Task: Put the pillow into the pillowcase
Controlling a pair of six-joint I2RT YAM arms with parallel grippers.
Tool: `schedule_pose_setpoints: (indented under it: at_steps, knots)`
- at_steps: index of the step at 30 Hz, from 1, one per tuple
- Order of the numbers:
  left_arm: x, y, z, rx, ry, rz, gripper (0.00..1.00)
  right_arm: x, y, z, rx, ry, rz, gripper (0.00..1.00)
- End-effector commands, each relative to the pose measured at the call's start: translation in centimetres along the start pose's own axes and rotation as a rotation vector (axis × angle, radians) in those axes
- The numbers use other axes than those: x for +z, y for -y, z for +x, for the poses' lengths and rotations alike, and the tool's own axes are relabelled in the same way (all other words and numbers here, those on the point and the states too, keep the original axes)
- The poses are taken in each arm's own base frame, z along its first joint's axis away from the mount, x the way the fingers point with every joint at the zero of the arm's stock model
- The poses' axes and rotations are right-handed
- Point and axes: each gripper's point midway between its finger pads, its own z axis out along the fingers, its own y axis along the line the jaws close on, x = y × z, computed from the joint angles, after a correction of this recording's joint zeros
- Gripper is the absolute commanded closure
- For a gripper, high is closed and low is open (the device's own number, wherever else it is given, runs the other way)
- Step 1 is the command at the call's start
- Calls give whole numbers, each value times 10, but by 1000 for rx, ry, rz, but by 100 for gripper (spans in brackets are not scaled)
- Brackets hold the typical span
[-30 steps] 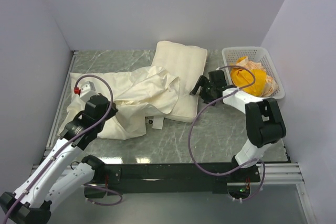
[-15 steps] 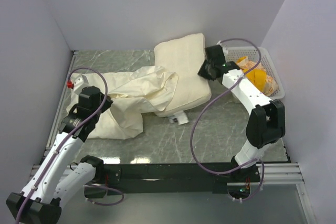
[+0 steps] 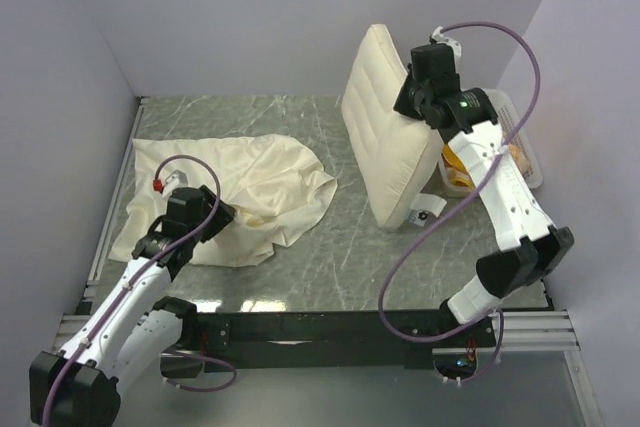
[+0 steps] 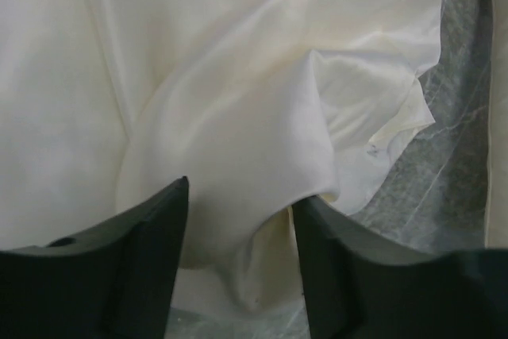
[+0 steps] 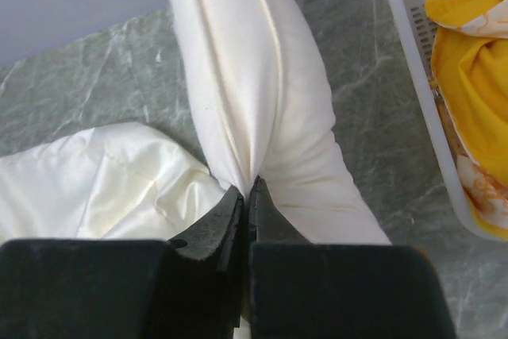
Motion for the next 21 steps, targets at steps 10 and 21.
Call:
schedule_pose_setpoints:
  at_steps: [10, 21]
  knots:
    - [-25, 106, -38, 109, 67, 321, 1, -163, -21, -35, 55, 223, -434, 100]
    - [-3, 170, -18, 196, 40, 320, 0, -49, 33, 20, 29, -9, -173, 100]
